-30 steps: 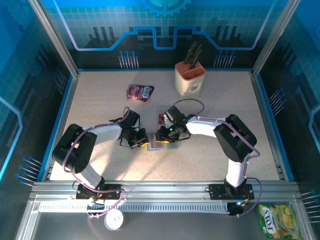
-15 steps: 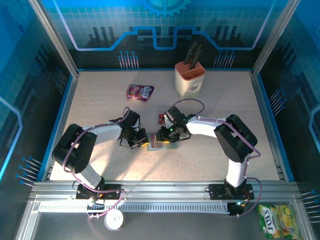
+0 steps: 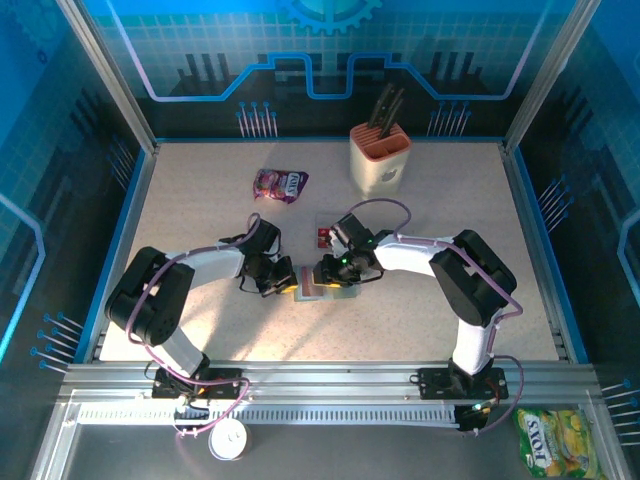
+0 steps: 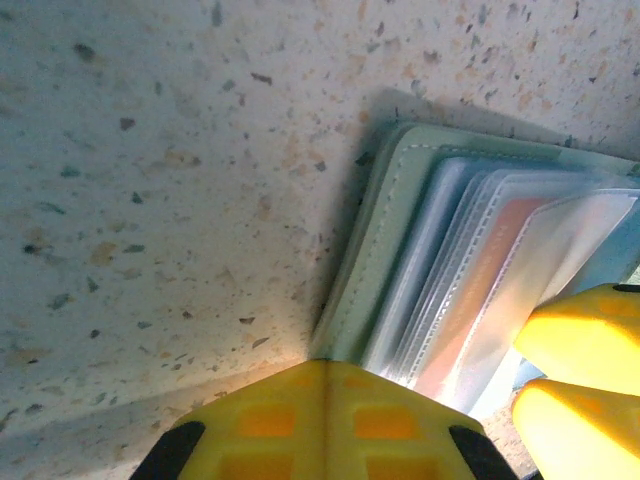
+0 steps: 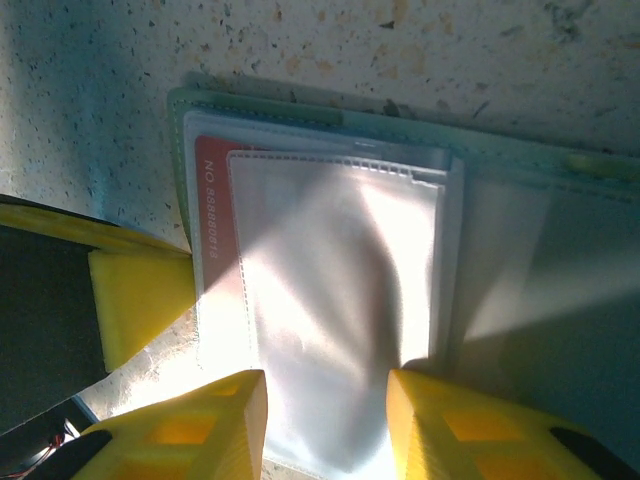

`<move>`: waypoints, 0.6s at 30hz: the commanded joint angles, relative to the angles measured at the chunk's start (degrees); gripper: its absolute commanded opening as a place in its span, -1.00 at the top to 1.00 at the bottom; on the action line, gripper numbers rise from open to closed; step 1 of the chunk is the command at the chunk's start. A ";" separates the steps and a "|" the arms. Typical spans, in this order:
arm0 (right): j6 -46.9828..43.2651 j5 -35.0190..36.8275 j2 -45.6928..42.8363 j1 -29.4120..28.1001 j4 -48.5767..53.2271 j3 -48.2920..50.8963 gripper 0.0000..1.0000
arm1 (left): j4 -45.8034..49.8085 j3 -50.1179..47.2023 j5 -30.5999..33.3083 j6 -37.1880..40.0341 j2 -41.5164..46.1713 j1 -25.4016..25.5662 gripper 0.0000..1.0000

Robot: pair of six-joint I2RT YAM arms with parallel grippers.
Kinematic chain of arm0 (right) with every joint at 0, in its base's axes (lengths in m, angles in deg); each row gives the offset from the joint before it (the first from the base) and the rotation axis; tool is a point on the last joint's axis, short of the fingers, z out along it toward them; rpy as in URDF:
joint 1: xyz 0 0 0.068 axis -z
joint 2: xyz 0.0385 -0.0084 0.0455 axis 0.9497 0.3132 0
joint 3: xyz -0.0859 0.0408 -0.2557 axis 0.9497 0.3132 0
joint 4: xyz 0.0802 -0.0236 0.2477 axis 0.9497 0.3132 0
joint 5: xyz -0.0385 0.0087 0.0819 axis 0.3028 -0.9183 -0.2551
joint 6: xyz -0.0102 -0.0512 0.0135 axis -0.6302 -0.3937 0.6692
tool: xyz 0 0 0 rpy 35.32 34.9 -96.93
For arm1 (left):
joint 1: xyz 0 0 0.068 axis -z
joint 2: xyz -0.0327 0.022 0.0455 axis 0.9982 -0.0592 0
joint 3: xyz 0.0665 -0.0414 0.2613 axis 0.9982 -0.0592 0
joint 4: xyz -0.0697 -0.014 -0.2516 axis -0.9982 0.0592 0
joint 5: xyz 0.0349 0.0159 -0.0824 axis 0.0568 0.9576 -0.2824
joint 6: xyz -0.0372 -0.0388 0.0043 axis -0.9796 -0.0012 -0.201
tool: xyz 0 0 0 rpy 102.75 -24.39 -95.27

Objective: Take the credit cards out of the card holder

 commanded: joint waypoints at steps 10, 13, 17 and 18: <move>1.15 -1.22 -1.65 1.12 -2.55 2.90 0.24 | 3.42 2.14 2.38 1.58 0.97 -0.36 1.00; 1.60 -1.62 -1.42 1.41 -3.48 3.42 0.24 | 3.69 2.71 2.08 1.51 1.96 -0.33 1.00; 2.42 -2.31 -1.27 1.62 -5.22 4.43 0.24 | 1.55 2.48 0.56 0.32 3.61 -0.31 0.89; 2.57 -2.37 -1.32 1.60 -5.65 4.76 0.24 | 0.75 2.34 -0.04 -0.07 3.96 -0.35 0.84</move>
